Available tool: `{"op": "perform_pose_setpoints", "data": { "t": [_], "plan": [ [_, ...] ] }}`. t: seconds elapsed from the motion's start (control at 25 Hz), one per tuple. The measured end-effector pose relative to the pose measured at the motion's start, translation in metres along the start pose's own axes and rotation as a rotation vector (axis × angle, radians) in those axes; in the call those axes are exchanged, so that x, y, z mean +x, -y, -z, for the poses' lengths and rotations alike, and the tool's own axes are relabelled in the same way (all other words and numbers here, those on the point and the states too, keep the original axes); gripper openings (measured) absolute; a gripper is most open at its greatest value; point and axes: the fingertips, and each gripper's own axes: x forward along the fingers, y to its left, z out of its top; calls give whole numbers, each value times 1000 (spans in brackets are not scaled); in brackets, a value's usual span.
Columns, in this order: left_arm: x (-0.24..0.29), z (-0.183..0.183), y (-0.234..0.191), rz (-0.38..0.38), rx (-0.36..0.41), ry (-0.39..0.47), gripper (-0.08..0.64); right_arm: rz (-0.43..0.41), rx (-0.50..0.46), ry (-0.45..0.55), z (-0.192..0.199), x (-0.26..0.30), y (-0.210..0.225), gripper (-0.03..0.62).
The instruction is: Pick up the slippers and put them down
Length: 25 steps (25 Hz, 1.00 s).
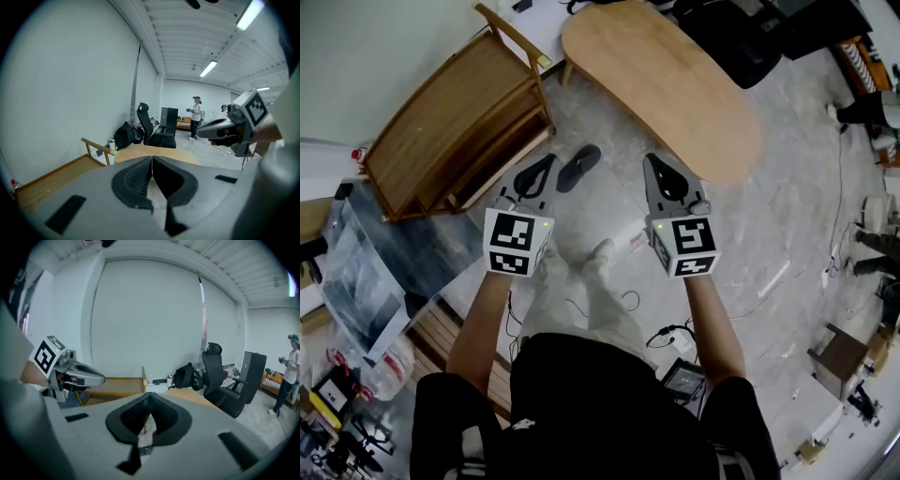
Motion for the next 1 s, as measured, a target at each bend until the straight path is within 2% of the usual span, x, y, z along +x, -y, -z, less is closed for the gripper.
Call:
{"op": "perform_pose_setpoints", "data": {
  "t": [0.2, 0.48, 1.0],
  "plan": [
    [-26, -45, 8, 13, -17, 45, 8, 11, -29, 52, -37, -23, -6, 0],
    [-63, -100, 19, 9, 3, 148, 8, 38, -50, 192, -96, -57, -15, -1],
    [-112, -158, 46, -2, 74, 273, 8, 77, -98, 309, -154, -120, -32, -1]
  ]
}}
